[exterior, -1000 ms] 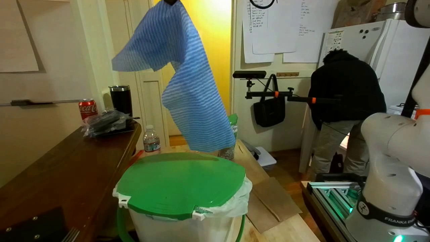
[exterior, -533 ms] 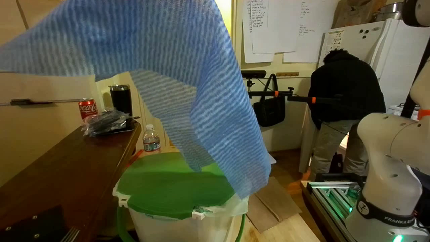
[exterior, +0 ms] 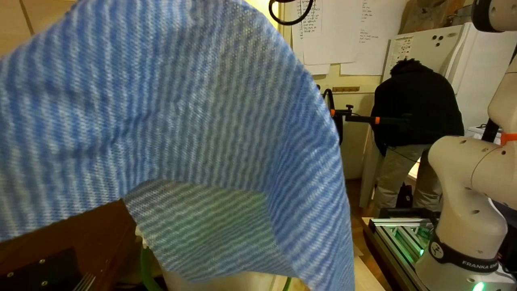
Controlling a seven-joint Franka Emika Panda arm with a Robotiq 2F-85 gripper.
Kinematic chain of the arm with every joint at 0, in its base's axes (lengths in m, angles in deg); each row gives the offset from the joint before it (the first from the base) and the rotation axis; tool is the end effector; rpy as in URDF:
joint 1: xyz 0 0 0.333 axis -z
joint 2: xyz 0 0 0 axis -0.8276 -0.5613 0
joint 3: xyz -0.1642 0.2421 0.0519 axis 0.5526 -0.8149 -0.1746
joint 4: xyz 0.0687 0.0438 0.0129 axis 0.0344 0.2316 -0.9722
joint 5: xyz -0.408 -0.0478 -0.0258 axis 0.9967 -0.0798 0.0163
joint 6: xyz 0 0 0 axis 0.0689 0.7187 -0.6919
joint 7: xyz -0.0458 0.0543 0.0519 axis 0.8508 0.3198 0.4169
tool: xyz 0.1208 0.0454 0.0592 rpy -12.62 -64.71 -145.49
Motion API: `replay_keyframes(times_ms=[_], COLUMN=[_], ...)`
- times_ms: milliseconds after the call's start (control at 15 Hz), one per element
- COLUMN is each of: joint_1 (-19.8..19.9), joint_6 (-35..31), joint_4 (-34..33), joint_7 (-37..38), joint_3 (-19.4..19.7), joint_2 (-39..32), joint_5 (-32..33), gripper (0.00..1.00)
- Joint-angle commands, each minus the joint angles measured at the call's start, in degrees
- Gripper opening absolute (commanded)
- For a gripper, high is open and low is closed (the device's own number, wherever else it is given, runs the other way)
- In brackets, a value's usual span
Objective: Move the blue paper towel to the left
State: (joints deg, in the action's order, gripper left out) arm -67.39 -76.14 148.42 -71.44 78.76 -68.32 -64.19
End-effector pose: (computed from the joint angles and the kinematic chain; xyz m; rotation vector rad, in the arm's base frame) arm 0.5250 0.1852 0.6850 -2.4831 -0.5608 -0.5902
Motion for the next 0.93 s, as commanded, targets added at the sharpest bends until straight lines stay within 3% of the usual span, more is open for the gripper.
replay_keyframes(times_ms=[0,200,400,667,867], joint_1=[0.8,-0.6,-0.9,-1.0,-1.7], joint_6=[0.3,-6.4,-16.3,-33.3,-43.0], joint_4=[-0.3,-2.0,-3.2,0.5,2.7], joint_7=[-0.1,-2.9,-0.6,6.2,6.6], joint_3=[-0.7,-2.9,-6.0,-8.7,-10.3], joint_2=[-0.1,-3.9,-8.5,-12.2,-15.2], joint_5=[-0.2,-1.3,1.4,9.3,10.7], gripper=[0.00,0.00,0.00,0.00,0.00])
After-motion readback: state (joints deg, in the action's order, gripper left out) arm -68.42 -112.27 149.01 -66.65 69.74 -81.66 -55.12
